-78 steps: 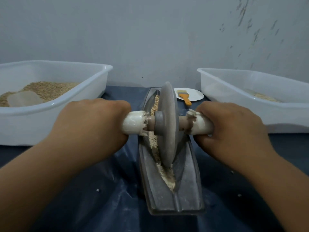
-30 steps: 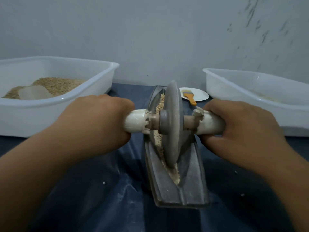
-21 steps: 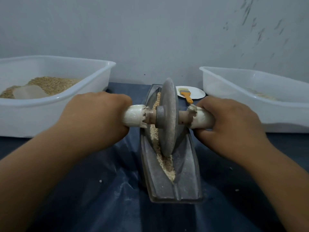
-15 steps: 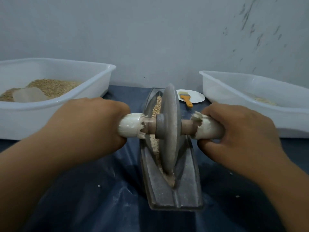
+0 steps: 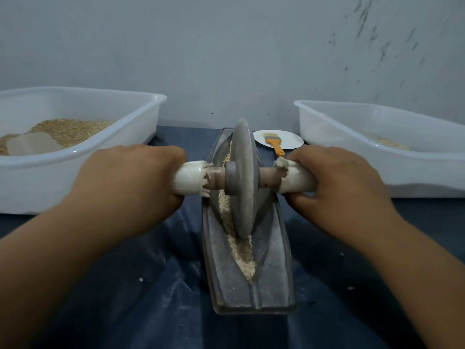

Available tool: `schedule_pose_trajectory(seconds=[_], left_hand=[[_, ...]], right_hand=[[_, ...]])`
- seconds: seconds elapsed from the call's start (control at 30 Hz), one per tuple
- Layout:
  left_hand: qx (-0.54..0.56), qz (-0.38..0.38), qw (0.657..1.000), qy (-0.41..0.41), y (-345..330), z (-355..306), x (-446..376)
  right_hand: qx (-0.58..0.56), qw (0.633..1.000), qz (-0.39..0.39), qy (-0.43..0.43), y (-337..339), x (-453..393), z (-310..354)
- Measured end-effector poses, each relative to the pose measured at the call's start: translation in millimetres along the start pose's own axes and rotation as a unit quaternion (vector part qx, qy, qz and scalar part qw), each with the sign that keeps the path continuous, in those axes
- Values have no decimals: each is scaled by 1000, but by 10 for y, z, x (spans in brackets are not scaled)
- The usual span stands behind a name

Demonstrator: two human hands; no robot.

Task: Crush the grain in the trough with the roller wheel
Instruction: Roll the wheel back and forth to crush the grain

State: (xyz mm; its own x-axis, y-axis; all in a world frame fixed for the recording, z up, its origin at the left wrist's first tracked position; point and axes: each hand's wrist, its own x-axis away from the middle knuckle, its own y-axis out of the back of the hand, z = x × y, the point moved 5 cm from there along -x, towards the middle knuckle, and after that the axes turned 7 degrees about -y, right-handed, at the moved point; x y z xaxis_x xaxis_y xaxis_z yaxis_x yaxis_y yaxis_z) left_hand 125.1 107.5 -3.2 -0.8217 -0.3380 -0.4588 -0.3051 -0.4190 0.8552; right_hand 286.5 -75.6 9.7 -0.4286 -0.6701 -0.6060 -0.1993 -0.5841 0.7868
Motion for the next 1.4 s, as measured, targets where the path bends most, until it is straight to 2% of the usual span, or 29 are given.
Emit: schedule_pose_trajectory(seconds=[0.13, 0.27, 0.4, 0.53, 0.63, 0.7, 0.83, 0.9, 0.97, 1.03, 1.1, 1.27, 1.4], left_hand=[[13, -76, 997, 10, 106, -61, 47], [33, -72, 997, 20, 228, -140, 107], [29, -59, 997, -39, 339, -233, 237], [27, -28, 998, -54, 234, -159, 147], [42, -19, 999, -10, 80, -72, -103], [58, 15, 998, 25, -12, -14, -294], [94, 37, 994, 39, -85, 19, -345], [72, 13, 997, 19, -47, -5, -207], [70, -52, 996, -34, 6, -61, -83], [63, -72, 993, -63, 34, -95, -43], [56, -43, 996, -54, -37, -78, -113], [60, 51, 996, 31, -190, 76, -652], [82, 75, 993, 41, -223, 107, -702]], right_hand=[[44, 998, -30, -15, -27, 20, 3], [52, 998, -28, -13, 61, 117, 89], [65, 998, 11, -12, 195, 245, 131], [130, 989, 67, 1, 139, 87, 127], [132, 983, 120, -35, -74, -194, 36], [122, 980, 147, -54, -185, -396, 23], [129, 975, 169, -66, -216, -509, 46], [148, 973, 165, -58, -165, -360, 36], [171, 973, 148, -49, -124, -175, 16], [190, 971, 139, -45, -131, -87, -9], [178, 971, 147, -53, -182, -180, -51], [119, 966, 211, -94, -488, -763, -139], [118, 965, 219, -84, -504, -869, -157]])
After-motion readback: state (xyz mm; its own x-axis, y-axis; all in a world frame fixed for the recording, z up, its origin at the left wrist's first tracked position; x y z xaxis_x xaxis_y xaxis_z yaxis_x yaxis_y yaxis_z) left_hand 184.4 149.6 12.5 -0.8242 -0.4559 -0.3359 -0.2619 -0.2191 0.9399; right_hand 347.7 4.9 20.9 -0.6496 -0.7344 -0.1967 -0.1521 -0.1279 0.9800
